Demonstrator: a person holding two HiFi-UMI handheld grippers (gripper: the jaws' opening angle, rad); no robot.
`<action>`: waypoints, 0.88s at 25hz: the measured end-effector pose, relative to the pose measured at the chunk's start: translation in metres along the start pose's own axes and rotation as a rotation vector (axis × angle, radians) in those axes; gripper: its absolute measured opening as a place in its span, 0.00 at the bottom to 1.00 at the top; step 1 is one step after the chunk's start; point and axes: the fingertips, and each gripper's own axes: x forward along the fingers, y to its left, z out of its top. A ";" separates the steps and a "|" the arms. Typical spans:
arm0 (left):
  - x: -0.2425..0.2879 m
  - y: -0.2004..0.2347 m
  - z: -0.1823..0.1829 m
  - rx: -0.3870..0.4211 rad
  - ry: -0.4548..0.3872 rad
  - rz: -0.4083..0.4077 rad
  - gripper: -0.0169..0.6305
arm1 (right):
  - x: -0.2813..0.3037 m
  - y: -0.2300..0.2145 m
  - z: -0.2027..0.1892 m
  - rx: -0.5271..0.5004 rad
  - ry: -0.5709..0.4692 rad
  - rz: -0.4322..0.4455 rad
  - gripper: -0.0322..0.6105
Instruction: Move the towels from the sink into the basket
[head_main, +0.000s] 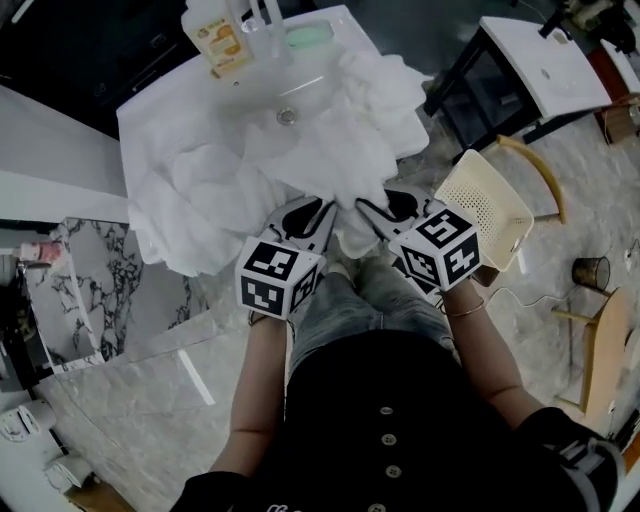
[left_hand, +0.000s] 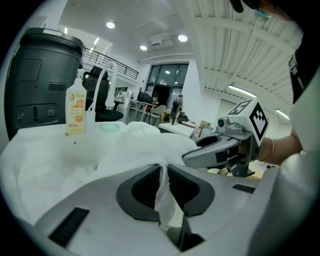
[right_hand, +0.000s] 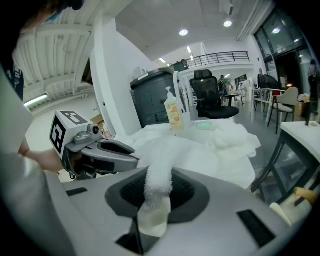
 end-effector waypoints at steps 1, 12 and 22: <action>0.000 -0.005 0.004 0.009 -0.008 -0.017 0.10 | -0.005 -0.001 0.001 0.007 -0.013 -0.014 0.19; 0.035 -0.070 0.049 0.136 -0.041 -0.215 0.10 | -0.081 -0.040 0.005 0.118 -0.140 -0.180 0.19; 0.093 -0.143 0.086 0.213 -0.044 -0.359 0.10 | -0.161 -0.098 -0.005 0.181 -0.207 -0.307 0.19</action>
